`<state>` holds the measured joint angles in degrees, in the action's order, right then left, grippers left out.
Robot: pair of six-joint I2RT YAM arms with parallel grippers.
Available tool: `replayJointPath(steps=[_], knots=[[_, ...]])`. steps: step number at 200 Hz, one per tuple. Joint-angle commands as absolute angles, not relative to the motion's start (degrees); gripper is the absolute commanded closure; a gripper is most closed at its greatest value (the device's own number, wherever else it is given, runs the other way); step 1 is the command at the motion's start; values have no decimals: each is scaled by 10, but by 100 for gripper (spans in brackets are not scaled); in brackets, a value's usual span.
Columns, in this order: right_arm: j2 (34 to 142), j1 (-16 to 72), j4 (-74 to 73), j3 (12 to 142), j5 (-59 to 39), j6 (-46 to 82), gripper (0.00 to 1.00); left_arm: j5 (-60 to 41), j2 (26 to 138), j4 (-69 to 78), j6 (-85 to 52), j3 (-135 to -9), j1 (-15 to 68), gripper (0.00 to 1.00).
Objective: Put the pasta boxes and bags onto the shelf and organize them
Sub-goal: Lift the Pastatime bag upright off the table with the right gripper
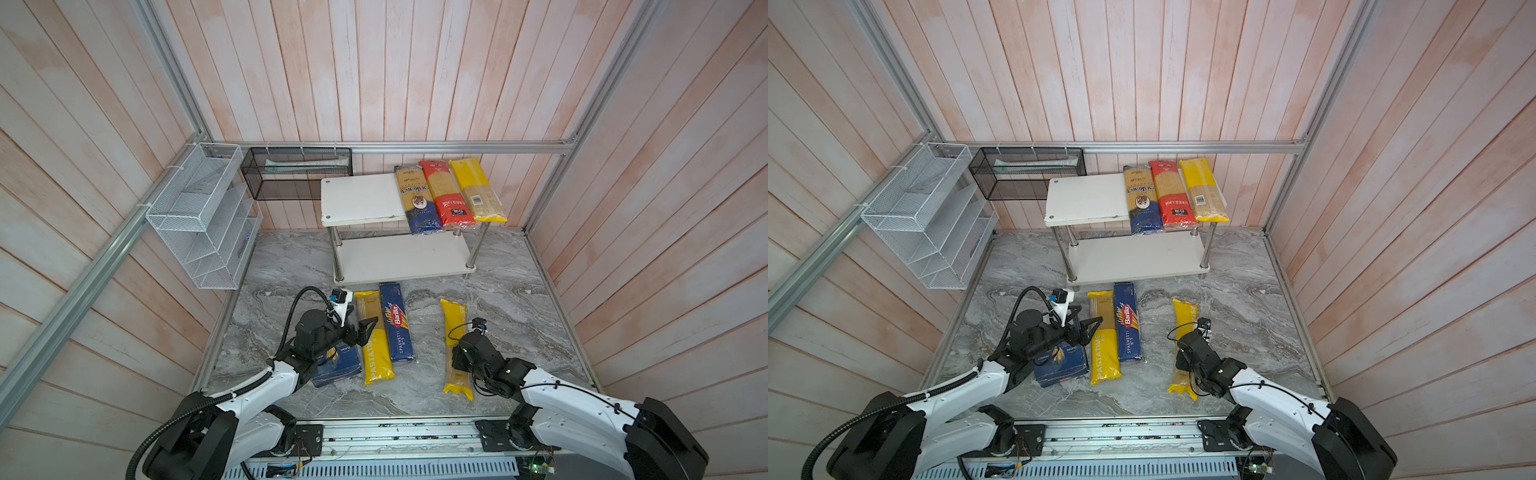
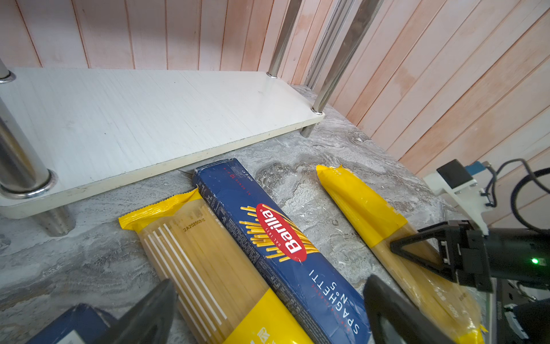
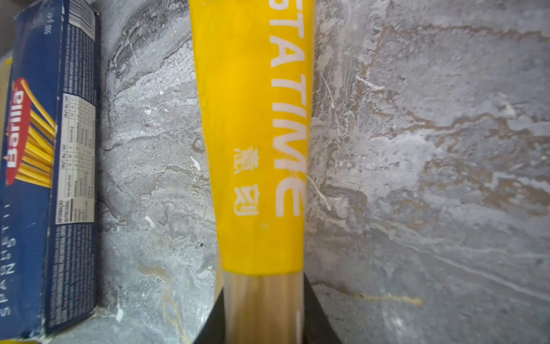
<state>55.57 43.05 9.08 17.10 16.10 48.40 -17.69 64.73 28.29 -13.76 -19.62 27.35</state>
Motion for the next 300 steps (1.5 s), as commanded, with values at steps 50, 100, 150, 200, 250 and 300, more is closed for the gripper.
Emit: replayJointPath(steps=[50, 100, 150, 200, 250, 300], knots=[[462, 434, 126, 199, 148, 453, 83, -176, 651, 294, -136, -206, 277, 0], [438, 443, 136, 271, 114, 408, 83, -174, 653, 293, -138, -208, 276, 0], [453, 510, 161, 368, 142, 385, 83, -150, 654, 281, -142, -211, 277, 0], [513, 602, 202, 479, 211, 378, 83, -148, 657, 277, -145, -214, 277, 1], [591, 722, 204, 599, 345, 340, 84, -142, 667, 270, -138, -219, 277, 0], [663, 728, 210, 686, 372, 318, 84, -139, 649, 263, -137, -218, 277, 0]])
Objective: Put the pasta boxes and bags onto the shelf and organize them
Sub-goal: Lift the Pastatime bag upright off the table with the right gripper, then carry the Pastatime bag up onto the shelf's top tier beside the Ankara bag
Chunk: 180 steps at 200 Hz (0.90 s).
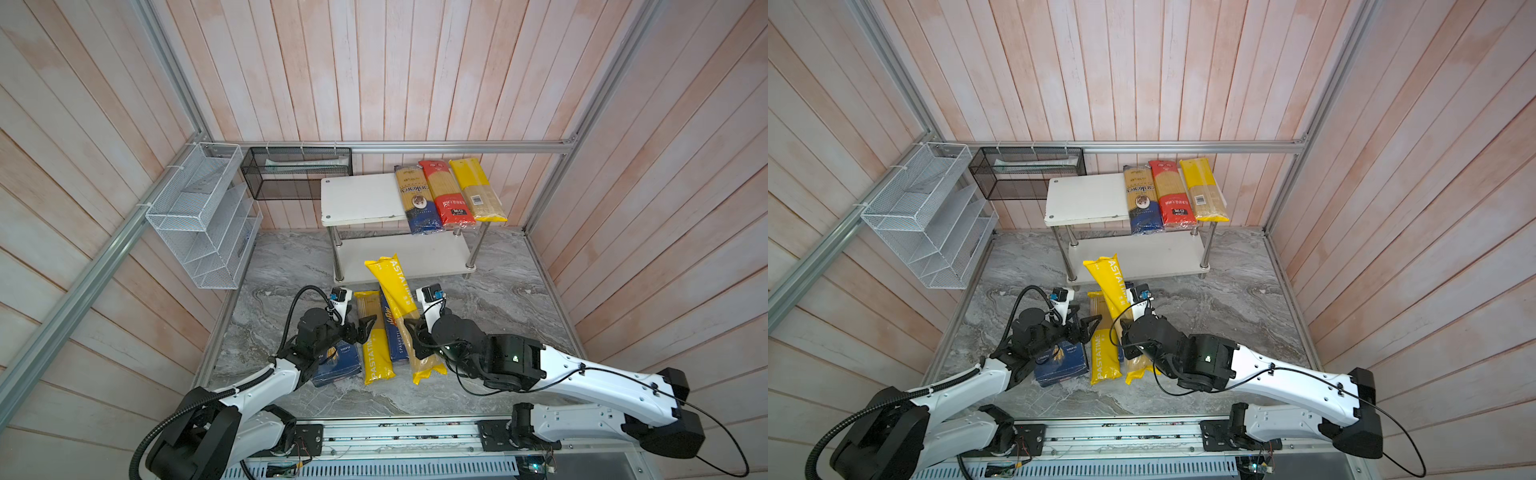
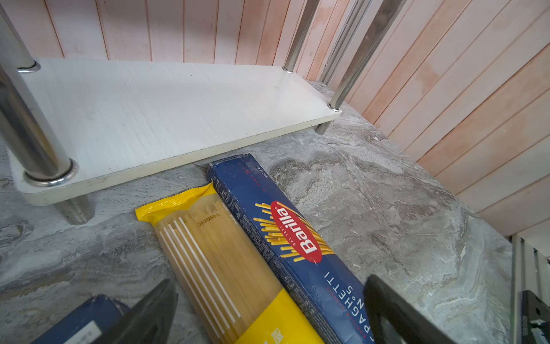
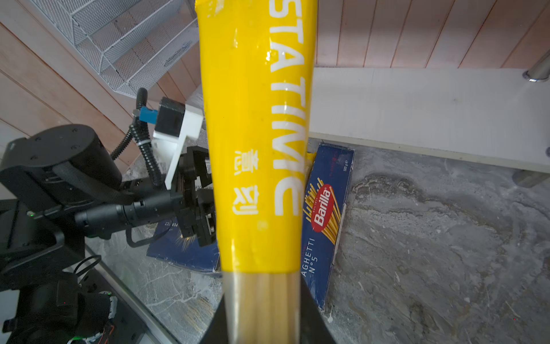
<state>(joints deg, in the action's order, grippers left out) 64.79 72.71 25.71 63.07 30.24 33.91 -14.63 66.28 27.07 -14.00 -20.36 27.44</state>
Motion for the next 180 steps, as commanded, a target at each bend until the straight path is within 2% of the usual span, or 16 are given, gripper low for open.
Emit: replayJointPath(steps=[1, 75, 120, 180], knots=[[664, 727, 210, 688, 373, 317, 84, -139, 648, 262, -137, -217, 277, 0], [738, 719, 207, 817, 425, 254, 83, -131, 630, 275, -139, -204, 277, 0], [769, 621, 220, 892, 330, 220, 84, -80, 618, 245, -108, -207, 277, 0], [891, 534, 264, 1082, 257, 167, 84, -55, 600, 239, -97, -200, 277, 0]])
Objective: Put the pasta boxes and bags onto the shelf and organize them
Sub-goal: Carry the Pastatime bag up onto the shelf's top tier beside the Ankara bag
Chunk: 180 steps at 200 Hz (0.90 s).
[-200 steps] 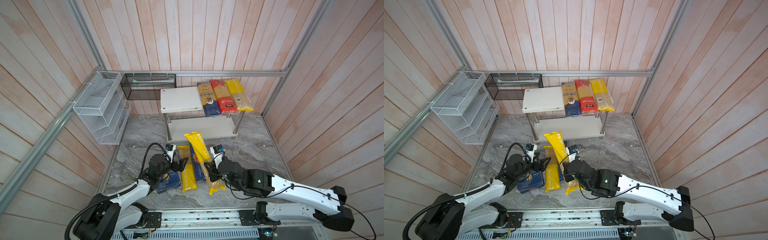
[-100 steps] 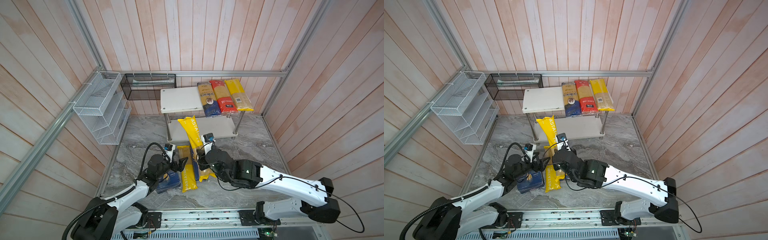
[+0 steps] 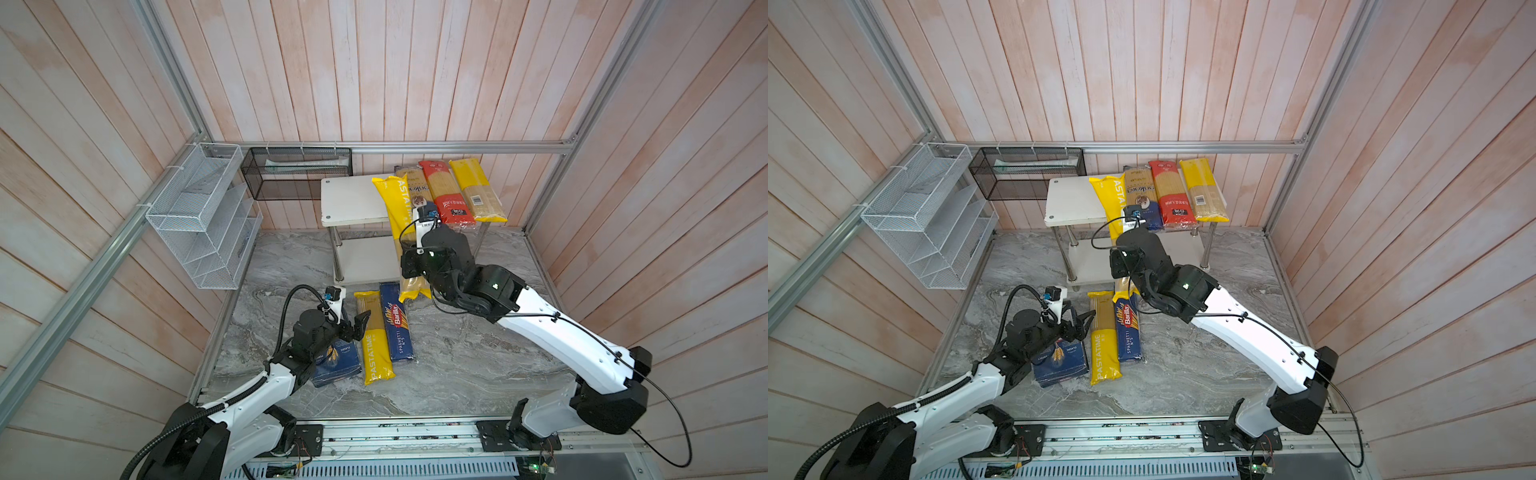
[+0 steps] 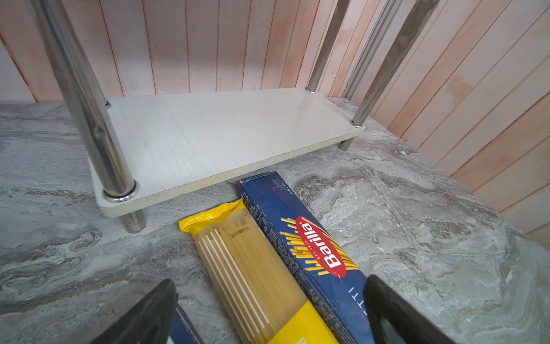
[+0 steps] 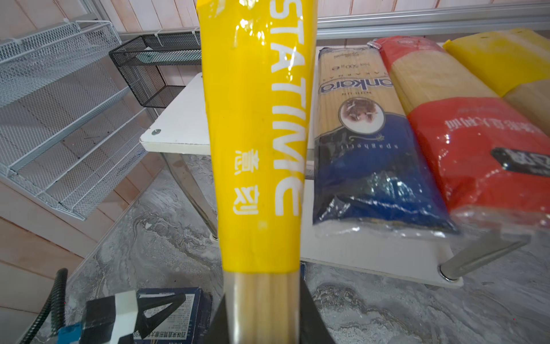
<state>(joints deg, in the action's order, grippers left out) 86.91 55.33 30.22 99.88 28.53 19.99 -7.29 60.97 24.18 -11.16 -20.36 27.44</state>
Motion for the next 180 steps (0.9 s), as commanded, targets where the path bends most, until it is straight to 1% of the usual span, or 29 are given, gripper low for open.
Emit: replayJointPath(steps=[1, 29, 65, 95, 122, 149, 180], knots=[[894, 532, 264, 1085, 257, 166, 84, -55, 601, 238, -97, -199, 277, 0], [963, 489, 273, 1180, 202, 158, 84, -55, 604, 235, -95, -202, 277, 0], [1094, 469, 329, 1364, 200, 127, 83, -52, 583, 216, -83, -204, 278, 0], [1185, 439, 360, 1493, 167, 133, 83, -38, 566, 219, -79, -195, 277, 0], [1206, 419, 336, 1489, 146, 144, 83, -38, 577, 220, -77, -198, 278, 0], [1207, 412, 308, 1459, 155, 142, 83, -39, 588, 220, -76, -200, 278, 0], [1219, 401, 309, 1456, 149, 148, 82, -38, 588, 221, -68, -200, 278, 0]])
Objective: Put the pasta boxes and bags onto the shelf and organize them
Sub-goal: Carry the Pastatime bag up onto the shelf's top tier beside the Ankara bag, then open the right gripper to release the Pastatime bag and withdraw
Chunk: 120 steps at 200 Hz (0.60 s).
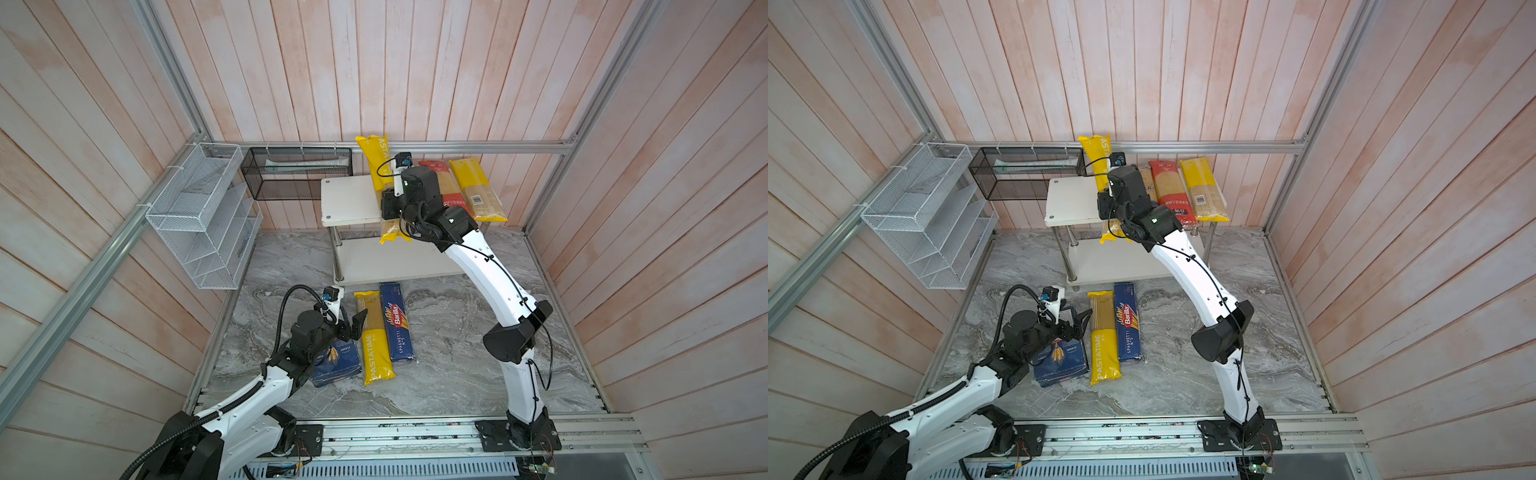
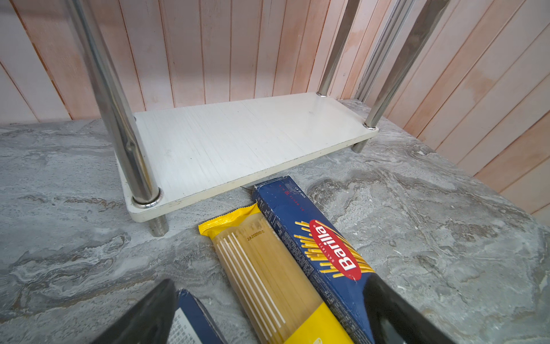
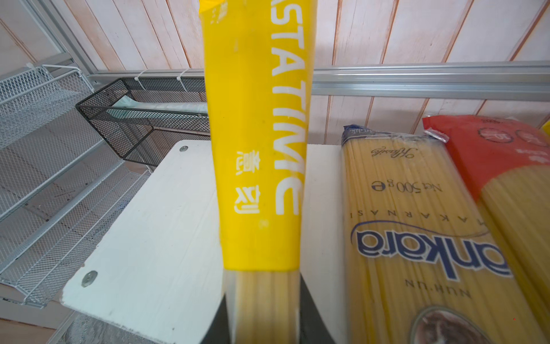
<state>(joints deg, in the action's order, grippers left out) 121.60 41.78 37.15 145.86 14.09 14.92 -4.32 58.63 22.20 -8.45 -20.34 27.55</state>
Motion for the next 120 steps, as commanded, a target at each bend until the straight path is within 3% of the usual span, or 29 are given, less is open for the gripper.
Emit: replayJointPath(steps=[1, 31, 53, 120], knots=[[1218, 400, 309, 1456, 149, 148, 82, -37, 588, 220, -68, -200, 278, 0], [1227, 390, 298, 1446, 138, 155, 72, -10, 580, 210, -65, -200, 278, 0], [1232, 388, 290, 1446, 129, 161, 58, -9, 565, 217, -64, -190, 278, 0], [1215, 398, 300, 1445, 100, 151, 51, -26, 591, 223, -69, -199, 278, 1]])
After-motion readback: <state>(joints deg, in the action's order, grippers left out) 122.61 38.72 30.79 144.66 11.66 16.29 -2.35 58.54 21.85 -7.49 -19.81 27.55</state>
